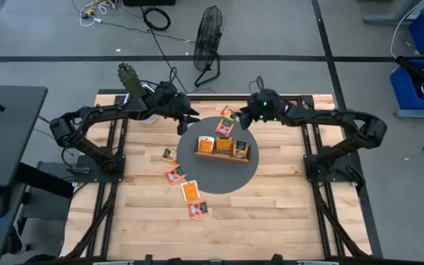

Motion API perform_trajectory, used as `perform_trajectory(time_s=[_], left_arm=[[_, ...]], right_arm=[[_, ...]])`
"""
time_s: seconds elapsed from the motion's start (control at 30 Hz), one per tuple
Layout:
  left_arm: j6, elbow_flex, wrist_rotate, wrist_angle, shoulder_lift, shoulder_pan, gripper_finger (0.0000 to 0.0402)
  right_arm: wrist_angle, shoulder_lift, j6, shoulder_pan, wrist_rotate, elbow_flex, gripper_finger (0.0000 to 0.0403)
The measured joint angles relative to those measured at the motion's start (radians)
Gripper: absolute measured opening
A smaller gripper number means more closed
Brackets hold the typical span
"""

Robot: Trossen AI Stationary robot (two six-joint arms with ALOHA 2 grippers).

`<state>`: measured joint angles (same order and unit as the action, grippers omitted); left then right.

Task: Pick & Place Tea
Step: Put the yellow tea bag into the right section of the wooden organizer

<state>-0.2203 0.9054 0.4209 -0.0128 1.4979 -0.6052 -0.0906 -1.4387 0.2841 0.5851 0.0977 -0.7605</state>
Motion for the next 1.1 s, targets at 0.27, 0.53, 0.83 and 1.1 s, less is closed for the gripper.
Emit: perform_trajectory(time_s=[0.27, 0.53, 0.83, 1.1], left_arm=[[-0.001, 0.000, -0.002, 0.000, 0.000, 0.000, 0.0138], [-0.035, 0.000, -0.002, 0.002, 0.000, 0.000, 0.0138], [-0.037, 0.000, -0.002, 0.003, 0.000, 0.000, 0.0138], [-0.037, 0.000, -0.002, 0.000, 0.000, 0.000, 0.0138]], right_arm=[[0.022, -0.067, 0.164, 0.137, 0.185, -0.023, 0.0193], [0.288, -0.253, 0.141, 0.141, 0.156, -0.231, 0.0199], [0.504, -0.407, 0.048, 0.160, 0.104, -0.420, 0.0199], [0.530, -0.447, 0.050, 0.242, 0.137, -0.474, 0.0199]])
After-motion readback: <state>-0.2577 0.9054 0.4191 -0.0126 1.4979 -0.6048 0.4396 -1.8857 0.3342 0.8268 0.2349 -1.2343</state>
